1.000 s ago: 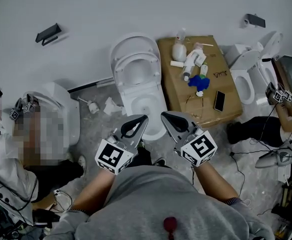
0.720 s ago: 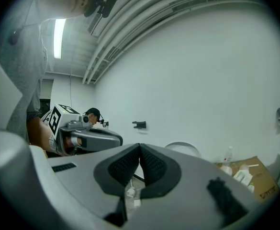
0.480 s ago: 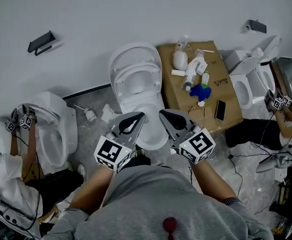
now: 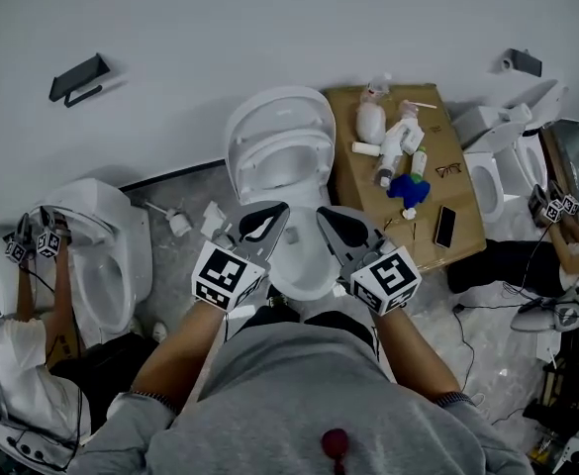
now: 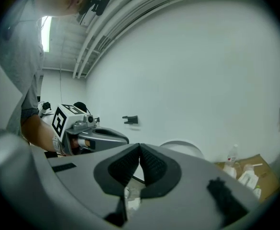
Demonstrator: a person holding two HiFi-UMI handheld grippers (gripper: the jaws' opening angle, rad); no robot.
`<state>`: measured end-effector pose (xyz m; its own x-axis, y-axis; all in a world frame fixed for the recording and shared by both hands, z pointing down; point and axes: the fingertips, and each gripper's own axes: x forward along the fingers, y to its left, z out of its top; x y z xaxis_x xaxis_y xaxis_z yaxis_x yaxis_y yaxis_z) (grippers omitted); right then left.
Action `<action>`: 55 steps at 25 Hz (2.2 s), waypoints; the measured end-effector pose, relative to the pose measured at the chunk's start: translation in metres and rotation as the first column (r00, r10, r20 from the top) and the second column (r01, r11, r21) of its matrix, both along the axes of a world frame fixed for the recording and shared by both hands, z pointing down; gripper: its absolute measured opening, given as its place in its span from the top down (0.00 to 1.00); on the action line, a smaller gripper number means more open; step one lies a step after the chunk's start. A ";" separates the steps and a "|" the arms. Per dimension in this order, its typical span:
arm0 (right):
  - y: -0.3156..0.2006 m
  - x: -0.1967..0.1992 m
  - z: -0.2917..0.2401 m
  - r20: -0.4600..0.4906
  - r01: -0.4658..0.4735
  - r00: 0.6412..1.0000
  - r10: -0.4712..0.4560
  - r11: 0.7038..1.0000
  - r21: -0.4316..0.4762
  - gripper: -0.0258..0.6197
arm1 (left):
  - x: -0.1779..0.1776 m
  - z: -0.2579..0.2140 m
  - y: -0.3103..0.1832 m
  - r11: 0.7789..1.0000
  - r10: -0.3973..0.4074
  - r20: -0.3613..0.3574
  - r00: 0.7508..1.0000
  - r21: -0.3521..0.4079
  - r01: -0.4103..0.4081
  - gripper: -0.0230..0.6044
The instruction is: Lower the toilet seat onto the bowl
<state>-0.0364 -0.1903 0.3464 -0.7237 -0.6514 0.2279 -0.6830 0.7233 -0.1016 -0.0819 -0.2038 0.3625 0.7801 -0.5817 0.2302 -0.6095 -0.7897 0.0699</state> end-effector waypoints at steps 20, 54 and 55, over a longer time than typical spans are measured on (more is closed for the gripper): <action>-0.077 0.005 0.055 -0.080 0.006 0.997 -0.011 0.998 -0.064 0.94 | 0.015 0.106 -0.132 0.987 0.133 0.449 0.884 -0.141 -0.077 0.88; -0.072 0.080 0.089 -0.137 -0.079 0.989 0.064 0.990 -0.114 0.94 | 0.037 0.233 -0.227 0.943 0.327 0.750 0.575 -0.297 -0.149 0.80; -0.071 0.079 0.089 -0.136 -0.079 0.989 0.063 0.990 -0.115 0.94 | 0.038 0.233 -0.226 0.942 0.330 0.750 0.573 -0.299 -0.152 0.80</action>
